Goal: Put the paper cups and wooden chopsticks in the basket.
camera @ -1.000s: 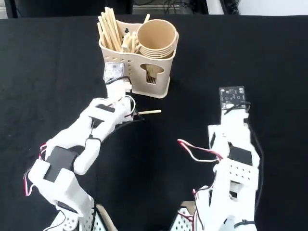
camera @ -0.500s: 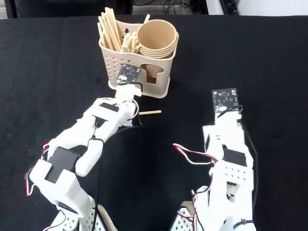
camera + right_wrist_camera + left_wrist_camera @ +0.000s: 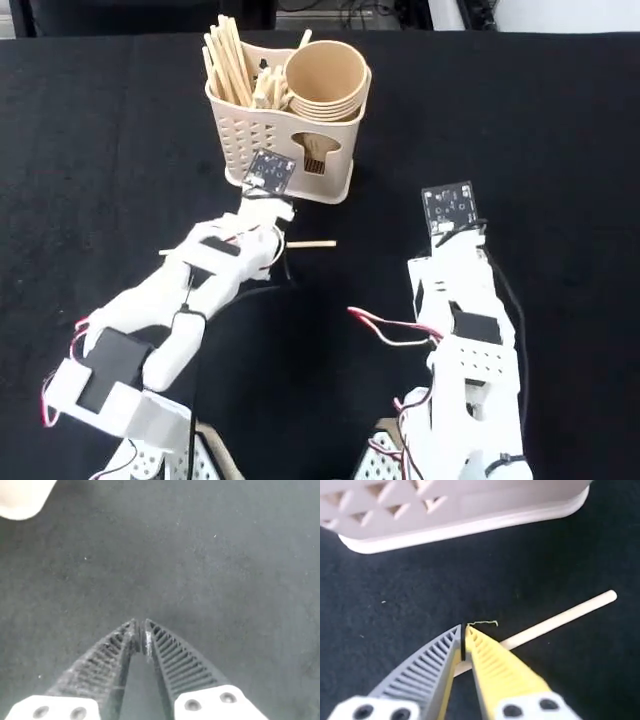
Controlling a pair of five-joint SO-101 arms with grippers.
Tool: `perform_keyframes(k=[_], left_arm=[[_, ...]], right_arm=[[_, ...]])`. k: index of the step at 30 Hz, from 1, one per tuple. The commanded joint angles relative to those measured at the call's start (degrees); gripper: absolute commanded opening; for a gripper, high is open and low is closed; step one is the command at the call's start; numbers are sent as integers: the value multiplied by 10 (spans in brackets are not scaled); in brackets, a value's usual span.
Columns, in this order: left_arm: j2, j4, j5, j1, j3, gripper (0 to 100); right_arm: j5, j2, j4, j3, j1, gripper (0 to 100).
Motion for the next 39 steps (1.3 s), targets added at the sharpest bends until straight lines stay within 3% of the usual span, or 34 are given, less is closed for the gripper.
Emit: perform_keyframes(k=[1,10,14,18,30,35,39], left_arm=[[-43,-9,1,2,10,33],[-94,1,0,7,51,47],[-119,95,1,7,27,120],[-136,178,-2,7,-6,120],[-196,417,-251,71,-113,120],[-221,420,-389,87,-134,120],[-161,391,-455,107,-160,120]], right_arm=[[-5,-7,-12,-1,-6,25],[-5,-7,-8,-3,-2,25],[-7,-7,-4,-5,25,25],[-31,-7,17,-21,35,25],[-33,-7,55,-36,31,25],[-30,-7,59,-38,30,25],[-28,-7,84,-48,30,25]])
